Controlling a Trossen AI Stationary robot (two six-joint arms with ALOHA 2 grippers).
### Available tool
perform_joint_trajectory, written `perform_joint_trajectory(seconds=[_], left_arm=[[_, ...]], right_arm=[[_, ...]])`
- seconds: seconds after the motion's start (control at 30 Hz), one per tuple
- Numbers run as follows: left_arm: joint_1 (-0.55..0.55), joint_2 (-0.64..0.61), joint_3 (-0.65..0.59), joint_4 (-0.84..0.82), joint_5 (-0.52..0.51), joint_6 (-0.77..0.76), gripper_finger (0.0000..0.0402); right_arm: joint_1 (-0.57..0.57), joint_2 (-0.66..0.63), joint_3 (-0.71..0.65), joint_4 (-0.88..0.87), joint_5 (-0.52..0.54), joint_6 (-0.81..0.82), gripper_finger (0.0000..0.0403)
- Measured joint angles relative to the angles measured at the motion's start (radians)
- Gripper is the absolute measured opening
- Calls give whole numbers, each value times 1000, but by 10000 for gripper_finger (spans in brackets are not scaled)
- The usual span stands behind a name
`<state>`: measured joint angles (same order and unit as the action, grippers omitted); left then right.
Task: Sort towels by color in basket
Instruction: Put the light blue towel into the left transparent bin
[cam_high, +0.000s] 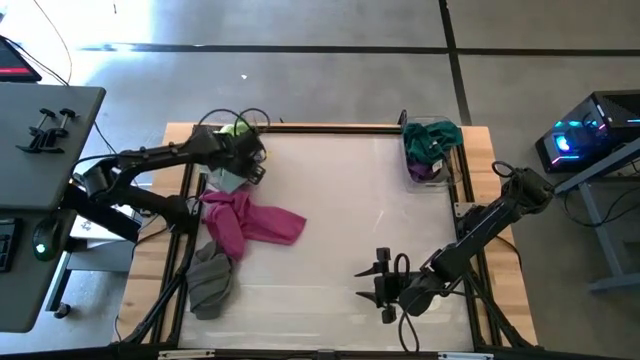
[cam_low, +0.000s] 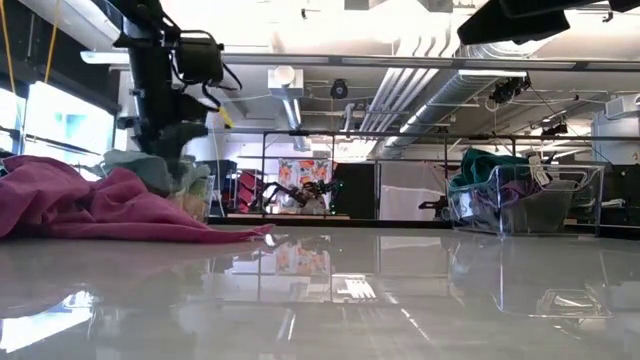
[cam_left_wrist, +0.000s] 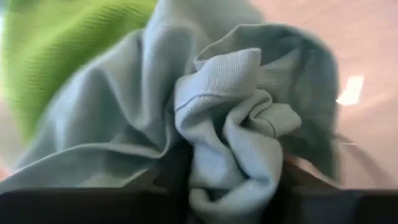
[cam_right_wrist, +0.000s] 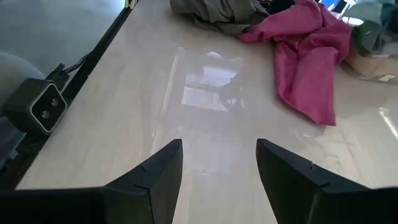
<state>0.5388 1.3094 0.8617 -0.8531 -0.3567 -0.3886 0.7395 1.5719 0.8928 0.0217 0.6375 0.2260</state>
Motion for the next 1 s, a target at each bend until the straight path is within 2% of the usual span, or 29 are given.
perform_joint_trajectory(seconds=[0.13, 0.23, 0.4, 0.5, 0.63, 0.77, 0.87, 1.0], left_arm=[[40, 0, 94, -109, 180, -19, 187], [41, 0, 211, -260, 191, -53, 208], [34, 0, 379, -482, 164, -100, 202], [46, -1, 386, -530, 151, -96, 180], [103, 0, 287, -453, 83, -88, 138], [171, 2, 132, -220, 95, -18, 91], [202, 9, 25, -17, 158, 34, 56], [213, 36, -67, 123, 148, 84, 18]], right_arm=[[3, 0, 0, -4, -6, 37, 200], [14, 0, 0, -4, -6, 66, 200], [34, 0, 0, -11, 1, 98, 200], [37, 0, 0, -11, 9, 107, 200], [35, 0, 0, -11, 10, 61, 200], [19, 0, 0, -18, 10, 22, 200], [-8, 0, 0, -36, 10, -1, 200], [-74, 0, 0, -41, 10, -68, 200]])
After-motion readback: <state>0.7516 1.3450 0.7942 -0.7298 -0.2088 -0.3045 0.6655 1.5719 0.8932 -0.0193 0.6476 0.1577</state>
